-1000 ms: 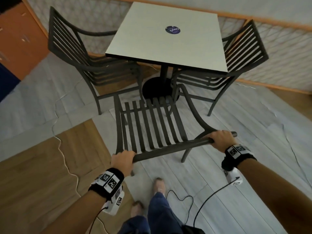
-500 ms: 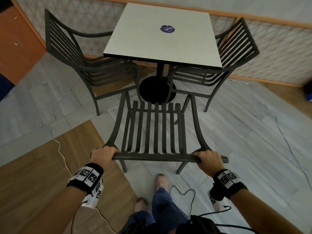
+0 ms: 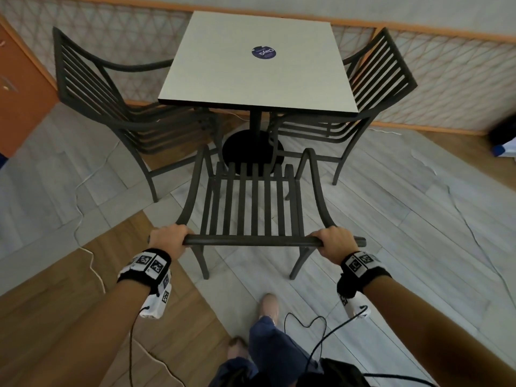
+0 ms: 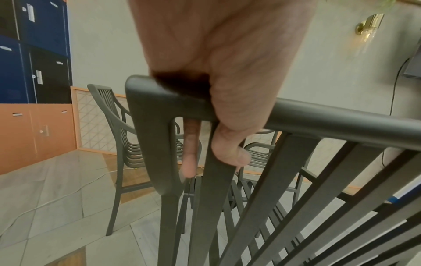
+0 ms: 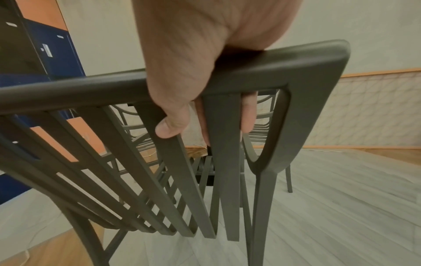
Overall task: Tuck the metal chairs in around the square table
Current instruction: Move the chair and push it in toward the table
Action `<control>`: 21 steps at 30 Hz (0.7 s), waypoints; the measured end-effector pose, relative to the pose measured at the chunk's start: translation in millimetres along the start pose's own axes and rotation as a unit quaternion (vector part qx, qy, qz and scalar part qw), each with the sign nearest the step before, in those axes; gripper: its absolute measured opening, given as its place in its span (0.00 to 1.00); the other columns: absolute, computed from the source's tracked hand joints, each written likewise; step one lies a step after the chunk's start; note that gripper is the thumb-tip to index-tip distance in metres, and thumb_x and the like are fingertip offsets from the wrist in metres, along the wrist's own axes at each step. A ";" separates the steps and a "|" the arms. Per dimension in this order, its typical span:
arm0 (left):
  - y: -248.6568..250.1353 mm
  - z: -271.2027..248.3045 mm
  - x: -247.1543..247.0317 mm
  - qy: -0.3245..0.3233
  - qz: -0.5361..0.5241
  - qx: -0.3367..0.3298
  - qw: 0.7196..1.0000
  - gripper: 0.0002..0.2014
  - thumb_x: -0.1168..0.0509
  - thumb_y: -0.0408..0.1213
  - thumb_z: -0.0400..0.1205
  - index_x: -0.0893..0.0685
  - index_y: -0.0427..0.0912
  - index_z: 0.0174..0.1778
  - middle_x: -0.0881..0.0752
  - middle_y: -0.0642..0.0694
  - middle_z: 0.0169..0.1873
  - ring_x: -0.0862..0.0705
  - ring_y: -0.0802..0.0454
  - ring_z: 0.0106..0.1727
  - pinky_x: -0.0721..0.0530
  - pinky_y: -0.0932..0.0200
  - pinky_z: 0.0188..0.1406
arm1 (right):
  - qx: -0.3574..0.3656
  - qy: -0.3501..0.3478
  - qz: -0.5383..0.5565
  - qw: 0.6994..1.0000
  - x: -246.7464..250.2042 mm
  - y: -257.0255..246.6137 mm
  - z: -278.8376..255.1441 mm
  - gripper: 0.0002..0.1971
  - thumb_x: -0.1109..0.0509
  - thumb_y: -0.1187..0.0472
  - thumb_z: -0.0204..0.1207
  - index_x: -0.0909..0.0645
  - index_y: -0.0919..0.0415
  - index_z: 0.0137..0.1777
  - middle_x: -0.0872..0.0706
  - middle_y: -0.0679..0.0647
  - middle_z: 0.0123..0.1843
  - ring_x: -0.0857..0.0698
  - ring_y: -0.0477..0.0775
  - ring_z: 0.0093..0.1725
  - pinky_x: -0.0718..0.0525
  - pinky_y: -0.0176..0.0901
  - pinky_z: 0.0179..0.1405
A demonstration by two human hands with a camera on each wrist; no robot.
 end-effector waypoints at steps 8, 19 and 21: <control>2.5 61.4 31.6 0.015 -0.009 0.007 1.000 0.10 0.35 0.46 0.80 0.17 0.53 0.57 0.12 0.47 0.52 0.14 0.43 0.55 0.22 0.42 0.61 | -0.001 0.012 -0.035 0.999 30.9 14.7 69.0 0.08 0.34 0.53 0.78 0.16 0.47 0.54 0.17 0.47 0.36 0.19 0.53 0.37 0.24 0.44 0.35; 3.2 107.7 58.7 0.012 -0.005 0.031 0.999 0.08 0.36 0.44 0.81 0.17 0.52 0.55 0.13 0.47 0.51 0.15 0.42 0.55 0.25 0.40 0.64 | -0.019 -0.010 -0.013 1.000 53.9 16.1 105.9 0.09 0.35 0.51 0.78 0.16 0.50 0.53 0.19 0.49 0.38 0.22 0.54 0.37 0.25 0.44 0.37; 3.6 112.0 61.3 0.008 -0.002 0.031 0.999 0.08 0.36 0.43 0.80 0.17 0.51 0.53 0.13 0.48 0.49 0.15 0.43 0.53 0.25 0.39 0.64 | -0.022 -0.011 -0.014 1.000 55.8 17.4 110.9 0.10 0.35 0.50 0.78 0.16 0.51 0.53 0.18 0.50 0.38 0.22 0.54 0.37 0.25 0.44 0.37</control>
Point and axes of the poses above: each hand's wrist, its own z-axis towards the middle knuckle, its own x-axis out of the back of the hand, y = z × x, the point moved 1 cm from there along z, towards the middle knuckle
